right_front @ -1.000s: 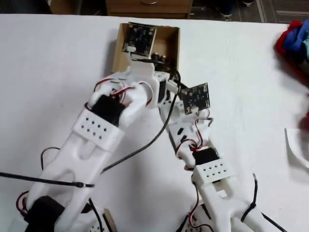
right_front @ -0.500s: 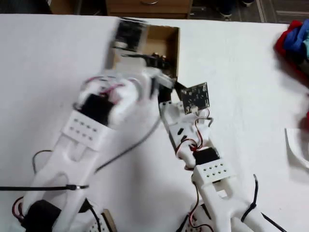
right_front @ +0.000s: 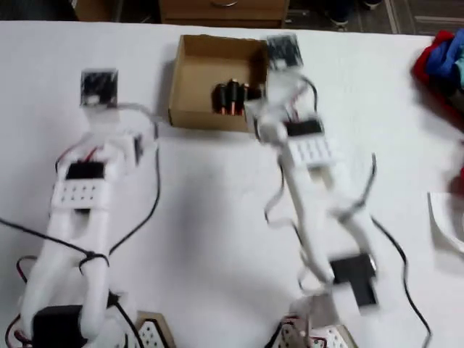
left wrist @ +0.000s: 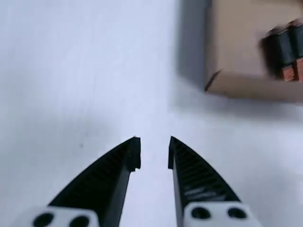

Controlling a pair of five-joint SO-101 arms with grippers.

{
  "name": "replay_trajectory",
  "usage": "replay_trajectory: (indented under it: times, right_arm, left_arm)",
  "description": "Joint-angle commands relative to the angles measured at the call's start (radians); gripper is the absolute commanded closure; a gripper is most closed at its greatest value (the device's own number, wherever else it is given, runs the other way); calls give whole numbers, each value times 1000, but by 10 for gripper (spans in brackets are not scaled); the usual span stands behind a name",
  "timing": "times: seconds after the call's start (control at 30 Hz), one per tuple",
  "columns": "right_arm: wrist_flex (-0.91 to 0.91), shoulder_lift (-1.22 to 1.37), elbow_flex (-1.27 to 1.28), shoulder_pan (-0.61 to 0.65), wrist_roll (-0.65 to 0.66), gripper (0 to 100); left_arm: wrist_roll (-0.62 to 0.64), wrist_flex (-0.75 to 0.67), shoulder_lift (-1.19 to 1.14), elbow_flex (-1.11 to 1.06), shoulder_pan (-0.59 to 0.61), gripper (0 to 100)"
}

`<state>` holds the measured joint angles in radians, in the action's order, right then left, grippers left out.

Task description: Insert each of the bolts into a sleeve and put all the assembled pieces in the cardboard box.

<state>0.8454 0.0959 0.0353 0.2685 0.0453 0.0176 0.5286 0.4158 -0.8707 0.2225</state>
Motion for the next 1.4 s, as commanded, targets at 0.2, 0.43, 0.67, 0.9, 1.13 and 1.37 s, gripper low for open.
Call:
replay_trajectory:
  times: [0.2, 0.43, 0.67, 0.9, 1.13, 1.37]
  right_arm:
    - [191, 803, -1370, 41, -233, 978]
    - [159, 1179, -1692, 139, -201, 978]
    - [53, 1254, -1689, 166, -172, 978]
    - [41, 1267, -1588, 171, -173, 978]
    - [-30, 1267, -1517, 171, -169, 978]
    - [-21, 1267, -1498, 170, -169, 974]
  left_arm:
    - [-20, -279, 38, -231, 60, 880]
    - [-20, -284, 37, -257, 54, 880]
    - [-20, -284, 38, -259, 54, 880]
    - [-20, -284, 41, -259, 54, 880]
    - [-20, -284, 43, -259, 54, 880]
    - [-20, -284, 43, -259, 54, 880]
